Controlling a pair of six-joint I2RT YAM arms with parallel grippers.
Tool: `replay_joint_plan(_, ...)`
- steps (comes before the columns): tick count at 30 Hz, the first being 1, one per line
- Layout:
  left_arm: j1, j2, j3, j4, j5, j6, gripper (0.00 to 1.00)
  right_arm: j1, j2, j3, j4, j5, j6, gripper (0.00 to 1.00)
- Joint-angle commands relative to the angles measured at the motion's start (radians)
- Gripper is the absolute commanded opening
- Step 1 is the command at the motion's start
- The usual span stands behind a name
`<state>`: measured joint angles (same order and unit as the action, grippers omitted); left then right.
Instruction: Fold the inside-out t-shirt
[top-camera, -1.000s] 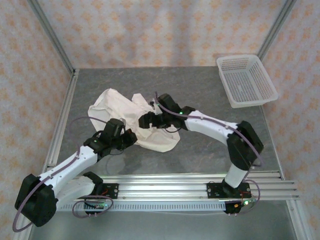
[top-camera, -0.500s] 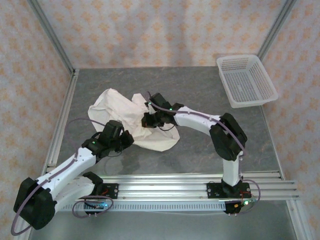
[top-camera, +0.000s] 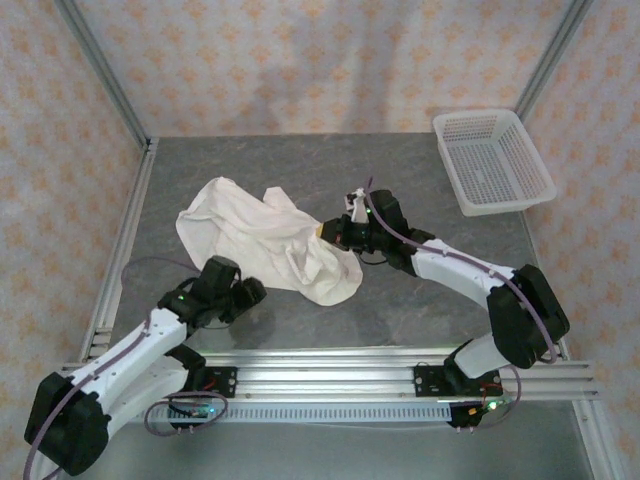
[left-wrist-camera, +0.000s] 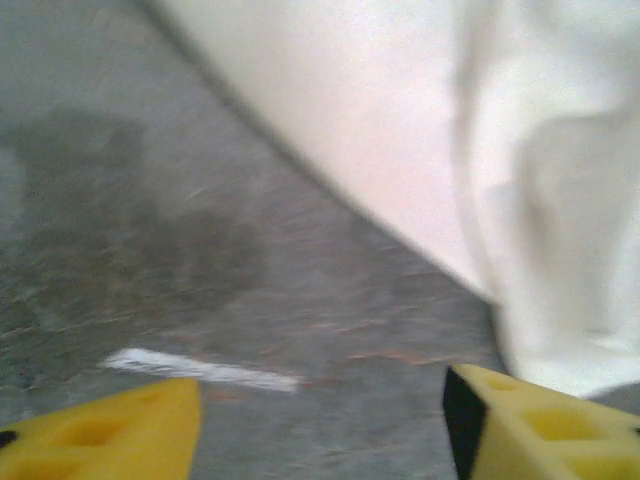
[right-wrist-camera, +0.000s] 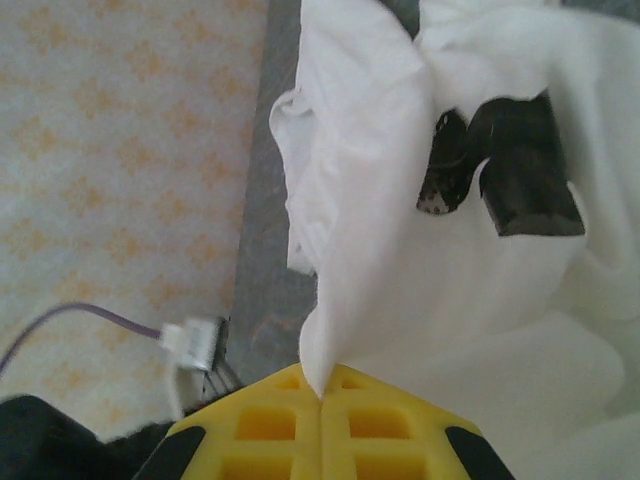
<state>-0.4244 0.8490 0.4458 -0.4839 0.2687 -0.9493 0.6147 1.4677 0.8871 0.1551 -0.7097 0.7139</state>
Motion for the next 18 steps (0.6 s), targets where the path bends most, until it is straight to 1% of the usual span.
replay_joint_plan(1, 0.027, 0.024, 0.142, -0.025, -0.008, 0.101, 0.7, 0.005, -0.031, -0.018, 0.024, -0.064, -0.024, 0.0)
replay_joint_plan(3, 0.04, 0.105, 0.157, 0.068, 0.104, 0.077, 0.7, 0.005, -0.042, -0.026, 0.016, -0.059, -0.027, 0.0)
replay_joint_plan(5, 0.04, 0.215, 0.151, 0.223, 0.216, 0.044, 0.7, 0.005, -0.054, -0.03, 0.015, -0.052, -0.025, 0.0)
replay_joint_plan(7, 0.036, 0.318, 0.161, 0.315, 0.259, 0.038, 0.69, 0.005, -0.065, -0.027, 0.008, -0.034, -0.024, 0.0)
replay_joint_plan(10, 0.035, 0.453, 0.183, 0.43, 0.294, 0.033, 0.67, 0.005, -0.07, -0.02, 0.002, -0.028, -0.024, 0.0)
replay_joint_plan(13, 0.035, 0.562, 0.192, 0.587, 0.333, -0.014, 0.67, 0.007, -0.069, -0.017, -0.006, -0.033, -0.026, 0.0)
replay_joint_plan(16, 0.034, 0.635, 0.205, 0.664, 0.328, -0.043, 0.66, 0.008, -0.07, -0.022, -0.018, -0.038, -0.029, 0.0)
replay_joint_plan(18, 0.033, 0.663, 0.21, 0.68, 0.32, -0.051, 0.61, 0.008, -0.077, -0.029, -0.02, -0.041, -0.027, 0.0)
